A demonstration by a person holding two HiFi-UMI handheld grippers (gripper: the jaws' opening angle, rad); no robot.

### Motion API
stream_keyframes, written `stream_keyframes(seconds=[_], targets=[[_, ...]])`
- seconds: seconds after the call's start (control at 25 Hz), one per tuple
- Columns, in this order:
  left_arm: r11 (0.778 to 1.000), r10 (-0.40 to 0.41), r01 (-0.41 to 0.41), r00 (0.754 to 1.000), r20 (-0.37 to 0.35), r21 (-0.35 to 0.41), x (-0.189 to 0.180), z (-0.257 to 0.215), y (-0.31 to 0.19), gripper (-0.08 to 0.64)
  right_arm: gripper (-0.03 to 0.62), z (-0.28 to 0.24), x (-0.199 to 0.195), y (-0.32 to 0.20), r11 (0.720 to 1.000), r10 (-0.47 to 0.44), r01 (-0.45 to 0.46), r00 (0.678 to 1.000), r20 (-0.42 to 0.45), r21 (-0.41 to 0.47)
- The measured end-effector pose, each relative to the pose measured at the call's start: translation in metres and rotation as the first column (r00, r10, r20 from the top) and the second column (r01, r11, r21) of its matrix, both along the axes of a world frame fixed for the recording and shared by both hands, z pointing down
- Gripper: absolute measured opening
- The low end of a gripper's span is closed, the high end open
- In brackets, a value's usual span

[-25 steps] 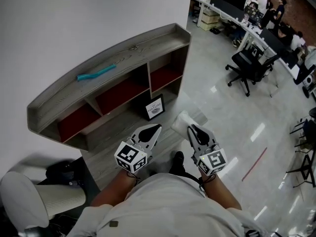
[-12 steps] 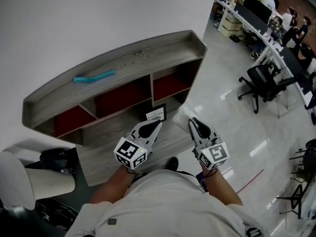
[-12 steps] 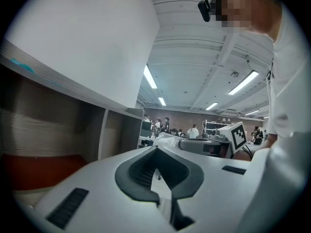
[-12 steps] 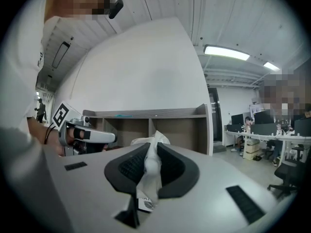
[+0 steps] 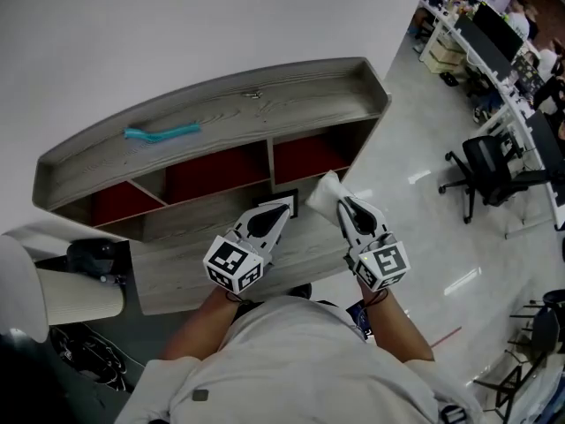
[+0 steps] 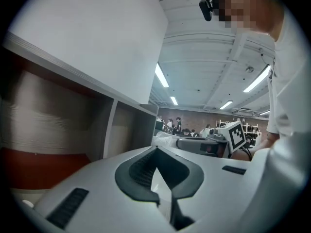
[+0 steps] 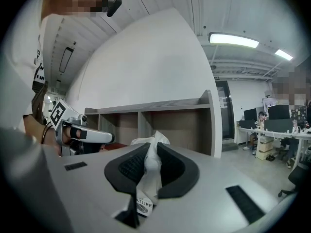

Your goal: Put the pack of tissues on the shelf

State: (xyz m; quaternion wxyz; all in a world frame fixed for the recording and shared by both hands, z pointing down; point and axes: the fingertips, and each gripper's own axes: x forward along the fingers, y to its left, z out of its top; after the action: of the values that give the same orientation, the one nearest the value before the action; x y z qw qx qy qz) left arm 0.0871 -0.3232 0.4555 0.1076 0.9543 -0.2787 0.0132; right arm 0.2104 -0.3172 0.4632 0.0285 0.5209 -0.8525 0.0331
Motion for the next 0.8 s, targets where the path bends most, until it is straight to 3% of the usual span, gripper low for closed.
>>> stream_keyframes(seconds=[0.8], targets=[[0.988, -0.147, 0.15, 0.987, 0.066, -0.046, 0.038, 0.049, -0.078, 0.015, 0.057, 0.069, 0.015, -0.112, 0.984, -0.158, 0.155, 0.987, -0.035, -0.088]])
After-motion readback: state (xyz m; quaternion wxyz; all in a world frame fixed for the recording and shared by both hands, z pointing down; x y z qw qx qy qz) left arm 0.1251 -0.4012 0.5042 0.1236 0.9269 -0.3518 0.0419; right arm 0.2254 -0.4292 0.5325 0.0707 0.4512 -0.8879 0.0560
